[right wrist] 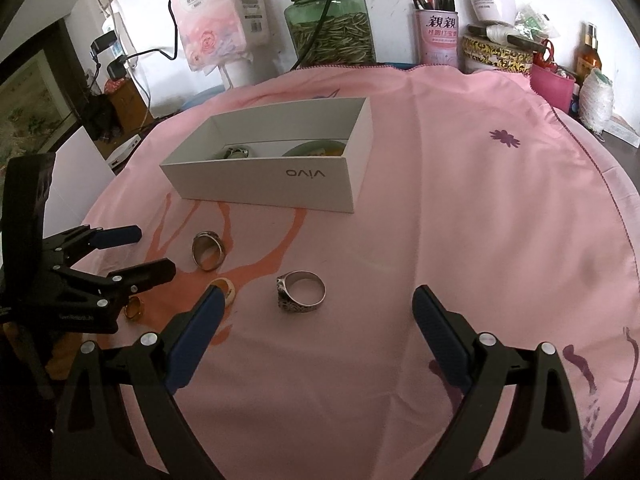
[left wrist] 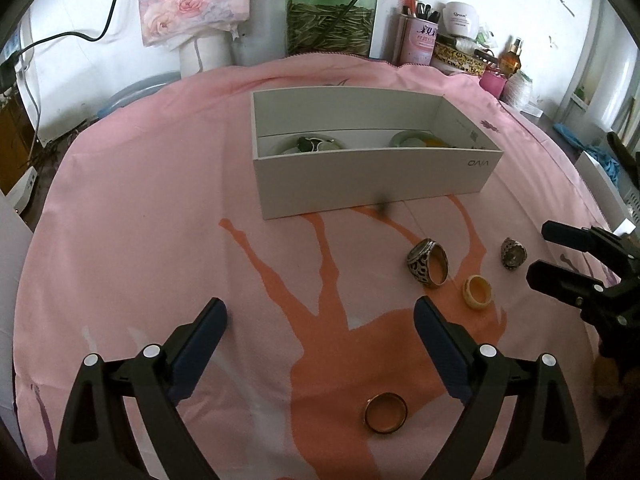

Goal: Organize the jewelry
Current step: 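Withdraw both tools and move them toward the silver rings, then grasp the large silver ring with dark stone using the left tool, then grasp the other silver ring with the right tool while the left tool holds its ring, then carry both silver rings into the white box and open both tools, then withdraw and close the left tool on the gold ring, then grasp the yellow ring with the right tool while the left tool holds the gold ring, then carry both rings over the white box and lower them inside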

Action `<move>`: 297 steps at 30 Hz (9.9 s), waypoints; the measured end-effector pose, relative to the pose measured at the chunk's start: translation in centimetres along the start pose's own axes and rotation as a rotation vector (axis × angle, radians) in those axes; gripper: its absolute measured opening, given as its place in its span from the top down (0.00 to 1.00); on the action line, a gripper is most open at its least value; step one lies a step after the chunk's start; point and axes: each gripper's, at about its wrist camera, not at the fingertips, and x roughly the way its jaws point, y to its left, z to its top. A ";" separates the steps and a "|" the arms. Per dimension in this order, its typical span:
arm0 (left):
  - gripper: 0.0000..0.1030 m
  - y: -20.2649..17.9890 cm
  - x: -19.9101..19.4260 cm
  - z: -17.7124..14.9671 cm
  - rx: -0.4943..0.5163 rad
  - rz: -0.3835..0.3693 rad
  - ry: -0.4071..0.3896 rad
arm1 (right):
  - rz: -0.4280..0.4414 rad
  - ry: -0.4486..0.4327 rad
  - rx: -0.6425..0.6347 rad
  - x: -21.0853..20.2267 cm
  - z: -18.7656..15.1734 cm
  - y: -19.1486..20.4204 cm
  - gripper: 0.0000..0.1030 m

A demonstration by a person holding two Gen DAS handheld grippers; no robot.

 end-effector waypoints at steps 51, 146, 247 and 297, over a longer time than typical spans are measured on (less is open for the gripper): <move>0.72 -1.8 -0.1 0.7 0.056 0.063 -0.047 | -0.011 0.020 -0.048 0.2 -0.3 1.3 0.40; 0.57 -1.3 -1.2 8.2 -0.019 0.108 -0.200 | 0.069 -0.115 0.057 0.5 8.8 1.5 0.70; 0.62 -1.7 -0.9 -0.3 0.066 0.014 -0.075 | -0.053 0.003 -0.150 0.4 0.0 4.6 0.74; 0.80 -4.0 -4.5 -1.4 0.136 0.122 -0.242 | -0.035 -0.097 -0.131 -1.8 0.6 4.9 0.80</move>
